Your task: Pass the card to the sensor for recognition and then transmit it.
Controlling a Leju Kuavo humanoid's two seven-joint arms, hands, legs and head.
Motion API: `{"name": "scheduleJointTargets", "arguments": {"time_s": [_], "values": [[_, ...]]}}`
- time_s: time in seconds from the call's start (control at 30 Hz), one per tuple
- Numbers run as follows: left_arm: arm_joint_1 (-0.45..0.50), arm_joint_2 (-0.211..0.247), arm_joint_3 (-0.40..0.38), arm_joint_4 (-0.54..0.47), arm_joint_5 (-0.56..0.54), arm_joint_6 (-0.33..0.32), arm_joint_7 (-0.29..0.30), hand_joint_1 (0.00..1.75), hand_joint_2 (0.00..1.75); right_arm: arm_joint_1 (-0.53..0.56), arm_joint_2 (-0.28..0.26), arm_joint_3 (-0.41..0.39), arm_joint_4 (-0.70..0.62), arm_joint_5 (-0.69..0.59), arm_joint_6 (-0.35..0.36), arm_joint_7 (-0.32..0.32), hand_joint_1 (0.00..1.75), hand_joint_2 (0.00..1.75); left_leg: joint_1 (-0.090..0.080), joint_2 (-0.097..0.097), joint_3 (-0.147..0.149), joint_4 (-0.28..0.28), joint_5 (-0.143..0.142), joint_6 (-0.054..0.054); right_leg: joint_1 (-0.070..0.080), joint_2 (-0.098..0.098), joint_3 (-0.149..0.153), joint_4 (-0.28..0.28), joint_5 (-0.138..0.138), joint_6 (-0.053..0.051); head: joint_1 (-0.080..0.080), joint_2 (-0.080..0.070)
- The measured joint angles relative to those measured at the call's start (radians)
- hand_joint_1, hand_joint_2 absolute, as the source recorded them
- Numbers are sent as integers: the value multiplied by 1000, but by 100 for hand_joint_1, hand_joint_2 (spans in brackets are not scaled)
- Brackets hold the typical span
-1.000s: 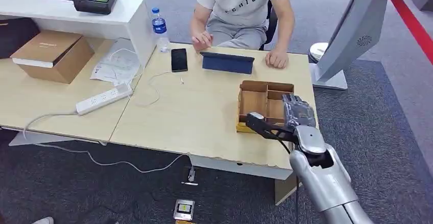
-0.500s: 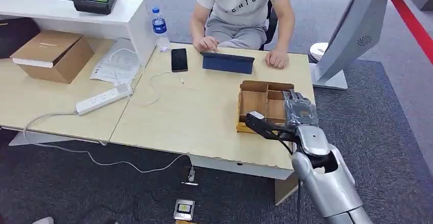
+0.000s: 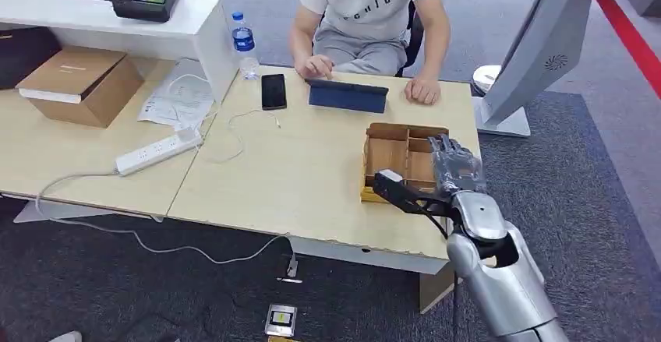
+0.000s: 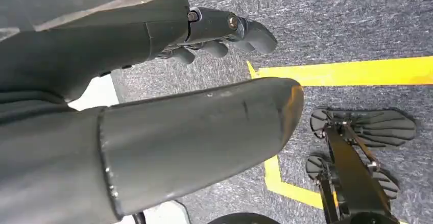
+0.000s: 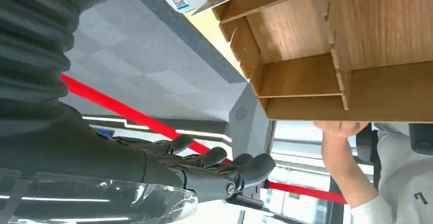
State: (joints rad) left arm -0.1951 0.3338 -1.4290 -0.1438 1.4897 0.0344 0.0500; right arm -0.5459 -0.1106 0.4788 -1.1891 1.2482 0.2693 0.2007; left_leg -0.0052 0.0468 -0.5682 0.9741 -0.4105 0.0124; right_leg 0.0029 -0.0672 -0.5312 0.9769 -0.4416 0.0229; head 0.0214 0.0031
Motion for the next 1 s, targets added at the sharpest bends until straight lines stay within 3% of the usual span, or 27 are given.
{"name": "scheduleJointTargets", "arguments": {"time_s": [0.5, 1.0], "values": [[-1, 0, 0, 0, -6, 0, 6, 0, 0, -2, -4, 5, 92, -11, -44, -3, 0, 175, 0, 0, 0, 0, 0, 0, 0, 0, 0, 0, 0, 0, 0, 0], [-1, 1, 0, 0, -19, -8, 3, 0, 0, -8, -13, 5, 137, -24, -37, -3, 0, 175, 0, 0, 0, 0, 0, 0, 0, 0, 0, 0, 0, 0, 0, 0]]}}
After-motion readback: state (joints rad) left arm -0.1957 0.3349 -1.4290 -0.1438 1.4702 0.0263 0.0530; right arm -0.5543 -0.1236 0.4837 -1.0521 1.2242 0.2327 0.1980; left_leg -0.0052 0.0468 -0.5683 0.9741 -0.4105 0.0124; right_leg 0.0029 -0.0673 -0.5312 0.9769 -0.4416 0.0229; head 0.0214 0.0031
